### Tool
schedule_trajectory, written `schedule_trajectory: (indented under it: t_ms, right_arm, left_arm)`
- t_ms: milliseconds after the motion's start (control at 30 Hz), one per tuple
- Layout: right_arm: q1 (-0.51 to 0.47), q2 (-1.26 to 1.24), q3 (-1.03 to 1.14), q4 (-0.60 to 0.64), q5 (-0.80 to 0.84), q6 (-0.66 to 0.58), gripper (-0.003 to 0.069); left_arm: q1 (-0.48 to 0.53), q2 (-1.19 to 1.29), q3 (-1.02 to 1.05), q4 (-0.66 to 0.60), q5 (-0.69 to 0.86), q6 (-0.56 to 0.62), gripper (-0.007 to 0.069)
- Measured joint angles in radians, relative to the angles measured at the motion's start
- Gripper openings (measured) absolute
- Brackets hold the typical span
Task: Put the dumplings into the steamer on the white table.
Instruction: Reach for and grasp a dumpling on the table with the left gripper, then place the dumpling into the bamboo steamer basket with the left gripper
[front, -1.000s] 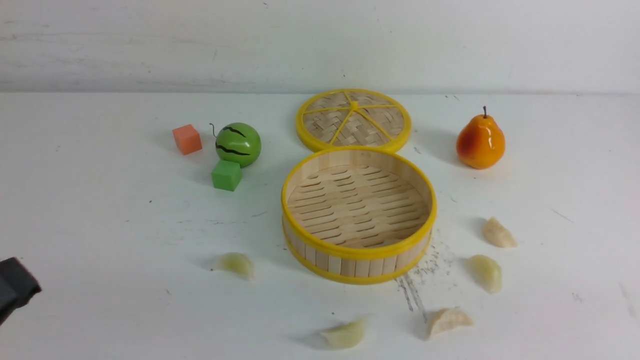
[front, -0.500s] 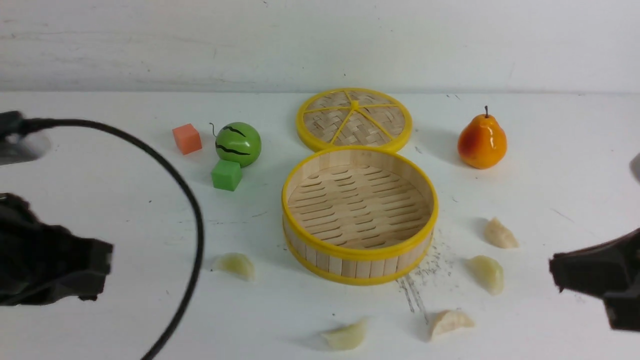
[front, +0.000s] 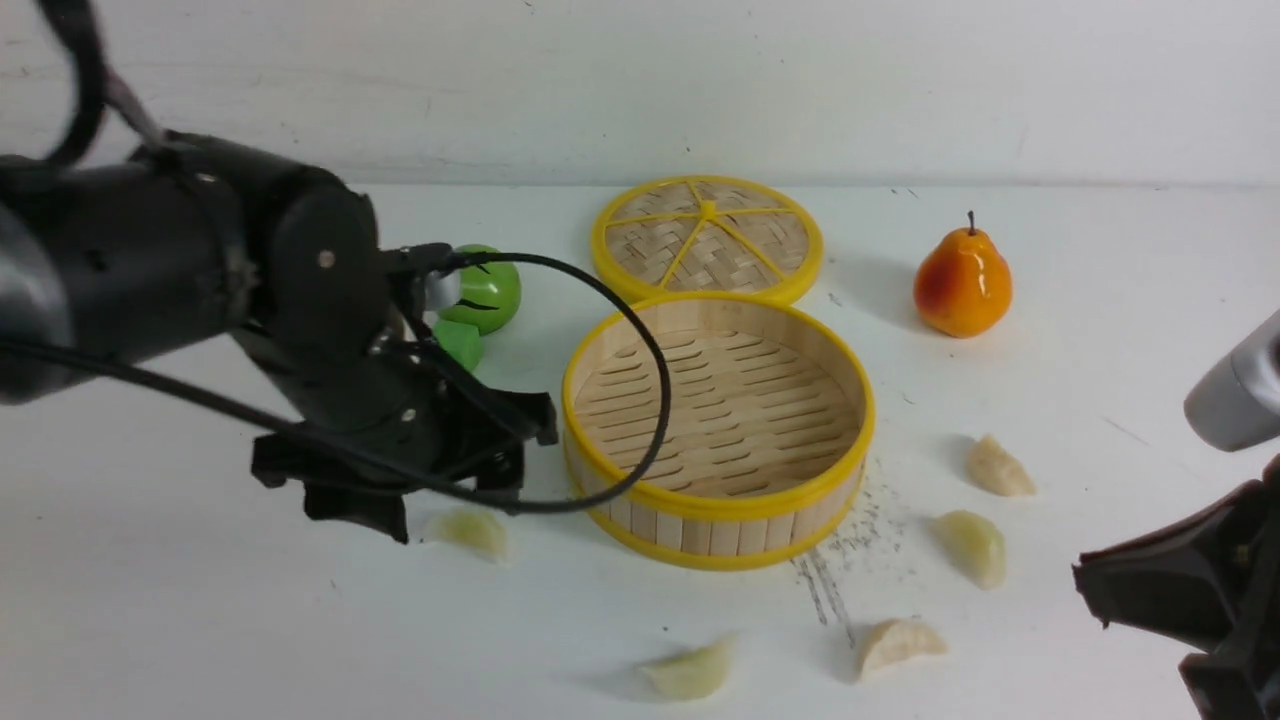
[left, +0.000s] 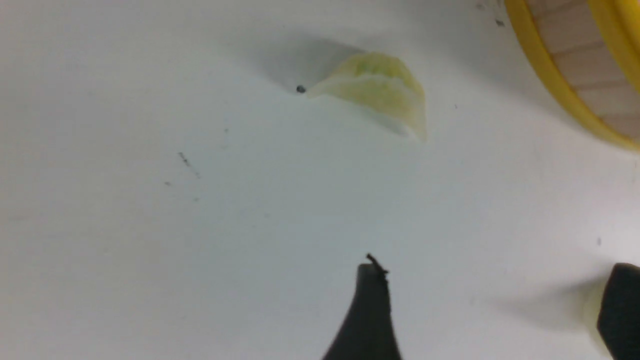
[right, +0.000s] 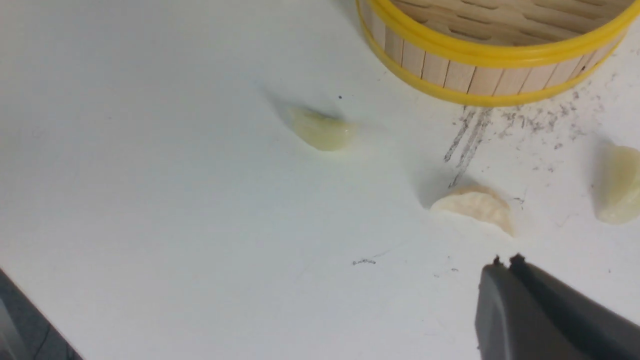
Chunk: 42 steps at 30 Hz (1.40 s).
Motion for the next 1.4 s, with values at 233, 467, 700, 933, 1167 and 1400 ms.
schedule_trajectory:
  t_ms: [233, 467, 700, 933, 1167, 1400]
  right_arm:
    - [0.000, -0.019, 0.000, 0.000, 0.007, 0.000, -0.0002]
    - [0.000, -0.048, 0.000, 0.001, 0.008, 0.000, 0.0001]
    - [0.000, -0.055, 0.000, -0.003, 0.023, 0.000, 0.0006]
    - [0.000, -0.056, 0.000, -0.003, 0.022, 0.000, 0.0011]
    - [0.000, -0.056, 0.000, 0.007, 0.007, 0.001, 0.0012]
    - [0.000, -0.076, -0.002, 0.012, 0.063, 0.066, 0.0020]
  left_arm:
    - [0.000, 0.182, -0.028, 0.082, -0.149, -0.347, 0.0608]
    - [0.000, 0.270, -0.029, 0.148, -0.254, -0.458, 0.0540]
    - [0.000, 0.281, -0.043, 0.194, -0.227, -0.431, 0.0315]
    - [-0.002, 0.261, -0.162, 0.199, -0.082, -0.174, 0.0192]
    - [-0.090, 0.235, -0.524, 0.102, 0.075, 0.124, 0.0192]
    - [-0.197, 0.428, -0.874, 0.033, 0.185, 0.224, 0.0192]
